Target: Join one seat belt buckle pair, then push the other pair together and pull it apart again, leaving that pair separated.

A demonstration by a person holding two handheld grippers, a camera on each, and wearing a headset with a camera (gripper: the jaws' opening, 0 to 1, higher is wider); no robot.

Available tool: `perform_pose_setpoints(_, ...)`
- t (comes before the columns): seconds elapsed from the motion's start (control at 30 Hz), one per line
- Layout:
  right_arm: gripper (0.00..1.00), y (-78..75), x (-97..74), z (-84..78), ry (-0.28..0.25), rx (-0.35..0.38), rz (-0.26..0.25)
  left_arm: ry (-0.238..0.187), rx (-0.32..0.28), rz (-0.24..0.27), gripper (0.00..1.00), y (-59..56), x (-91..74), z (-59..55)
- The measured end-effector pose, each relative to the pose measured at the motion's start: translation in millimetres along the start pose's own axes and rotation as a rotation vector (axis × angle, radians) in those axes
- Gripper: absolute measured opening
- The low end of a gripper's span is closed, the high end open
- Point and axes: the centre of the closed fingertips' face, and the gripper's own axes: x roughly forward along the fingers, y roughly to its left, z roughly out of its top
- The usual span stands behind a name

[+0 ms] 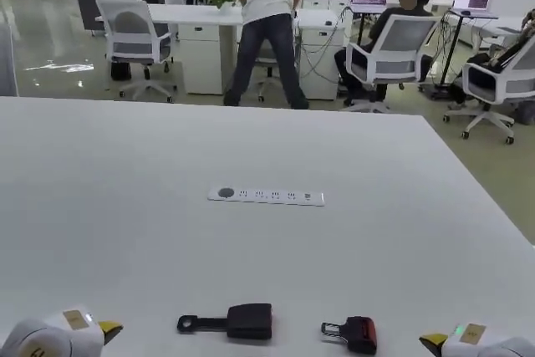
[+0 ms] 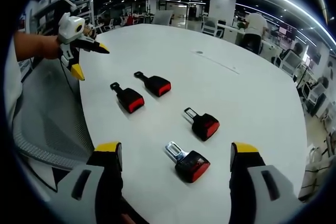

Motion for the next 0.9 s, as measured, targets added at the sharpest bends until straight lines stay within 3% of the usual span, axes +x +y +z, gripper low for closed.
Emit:
perform_pose_setpoints(0.4, 0.82, -2.0, 3.4, 2.1, -0.002, -0.023, 0.003, 0.005, 0.025, -0.011, 0.93, -2.6, 4.8, 5.4)
perform_pose_setpoints(0.53, 0.80, -2.6, 6.1, -2.8, 0.004, -0.024, 0.006, 0.019, 0.040, -0.037, 0.88, -8.7, 8.7, 4.5)
perform_pose_setpoints(0.9, 0.73, -2.8, 6.8, -7.1, 0.020, -0.047, 0.022, 0.052, 0.138, -0.080, 0.82, -16.4, 26.5, 6.1)
